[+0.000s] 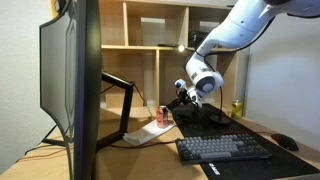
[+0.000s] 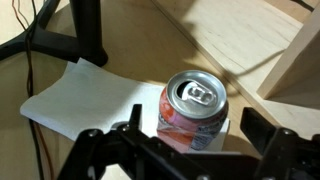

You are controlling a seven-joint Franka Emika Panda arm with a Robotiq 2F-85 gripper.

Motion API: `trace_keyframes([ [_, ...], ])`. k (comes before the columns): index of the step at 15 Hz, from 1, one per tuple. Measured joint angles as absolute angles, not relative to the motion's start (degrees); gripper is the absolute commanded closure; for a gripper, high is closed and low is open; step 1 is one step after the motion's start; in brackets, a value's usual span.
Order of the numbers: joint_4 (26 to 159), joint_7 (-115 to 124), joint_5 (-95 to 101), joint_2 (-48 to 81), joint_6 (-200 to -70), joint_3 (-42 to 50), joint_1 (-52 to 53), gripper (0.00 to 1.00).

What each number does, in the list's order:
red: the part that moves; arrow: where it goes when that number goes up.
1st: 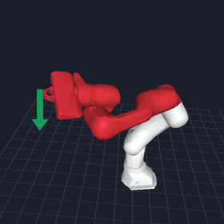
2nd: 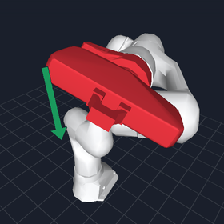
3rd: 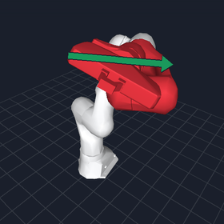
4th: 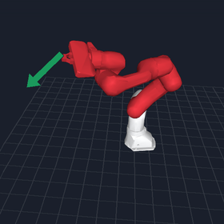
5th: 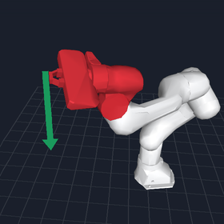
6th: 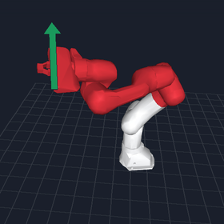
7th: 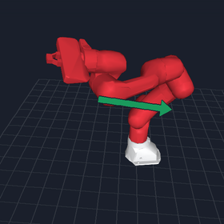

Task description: Put the pink can beside the yellow can

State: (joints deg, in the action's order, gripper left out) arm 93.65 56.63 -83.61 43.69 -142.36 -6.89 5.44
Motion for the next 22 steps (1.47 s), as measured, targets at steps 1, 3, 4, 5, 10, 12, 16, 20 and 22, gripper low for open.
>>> trace_keyframes([
  [1,93.29,56.31,-83.93,43.99,-142.34,-6.91,5.44,0.00],
  [3,92.98,55.83,-84.04,44.29,-142.26,-6.91,5.44,0.00],
  [4,92.94,55.57,-84.03,44.30,-142.02,-6.90,5.44,0.00],
  [5,92.93,55.33,-84.03,44.30,-141.66,-6.88,5.44,0.00],
  [10,92.64,52.67,-84.03,44.39,-140.17,-6.84,5.41,0.00],
  [12,92.57,52.30,-84.03,44.41,-139.87,-6.81,5.41,0.00],
  [16,92.54,52.30,-83.84,44.42,-139.55,-6.74,5.42,0.00],
  [20,92.54,52.16,-82.44,44.42,-138.08,-6.44,5.42,0.00],
  [22,92.54,52.18,-81.57,44.42,-137.68,-6.29,5.42,0.00],
])
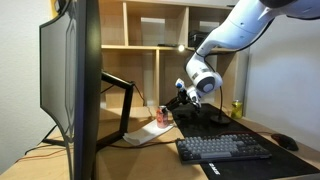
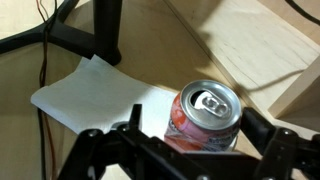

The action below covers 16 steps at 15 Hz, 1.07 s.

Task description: Put the pink can beside the yellow can

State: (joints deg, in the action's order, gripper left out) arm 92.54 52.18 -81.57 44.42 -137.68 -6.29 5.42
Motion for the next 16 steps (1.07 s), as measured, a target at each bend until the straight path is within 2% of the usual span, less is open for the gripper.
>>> trace_keyframes([
  [16,92.51,53.07,-82.29,44.42,-139.56,-5.76,5.66,0.00],
])
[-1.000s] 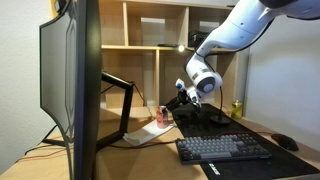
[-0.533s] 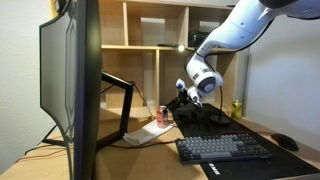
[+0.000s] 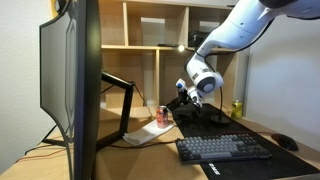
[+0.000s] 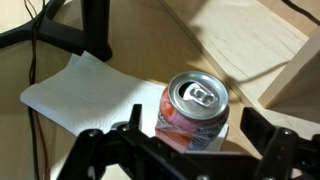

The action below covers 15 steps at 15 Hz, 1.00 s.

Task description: Put the pink can beside the yellow can

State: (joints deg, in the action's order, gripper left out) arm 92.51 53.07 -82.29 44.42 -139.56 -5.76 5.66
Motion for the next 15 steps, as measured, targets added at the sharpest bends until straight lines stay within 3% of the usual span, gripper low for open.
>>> trace_keyframes([
  [10,86.44,60.38,-77.47,43.60,-137.61,-3.33,4.81,0.00],
  [15,84.16,70.73,-67.59,43.61,-127.69,-1.08,4.59,0.00],
])
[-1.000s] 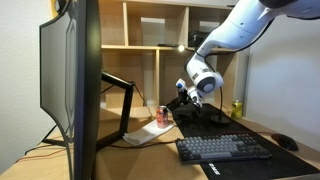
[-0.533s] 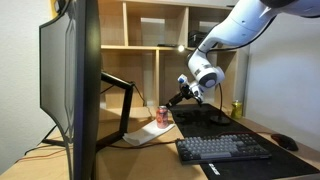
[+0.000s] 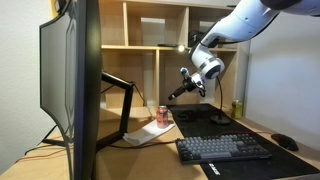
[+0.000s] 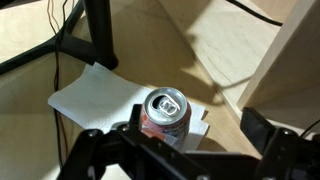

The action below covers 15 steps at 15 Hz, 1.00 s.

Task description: Put the pink can beside the yellow can

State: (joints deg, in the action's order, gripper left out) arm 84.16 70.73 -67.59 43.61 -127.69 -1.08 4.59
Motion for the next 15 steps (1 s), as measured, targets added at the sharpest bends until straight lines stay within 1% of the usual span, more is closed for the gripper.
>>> trace_keyframes([
  [10,83.95,67.73,-65.52,43.94,-126.92,-1.23,4.57,0.00],
  [13,83.84,62.52,-69.47,44.10,-130.86,-2.41,4.25,0.00],
  [15,83.84,62.84,-66.83,44.11,-131.07,-1.96,4.59,0.00],
])
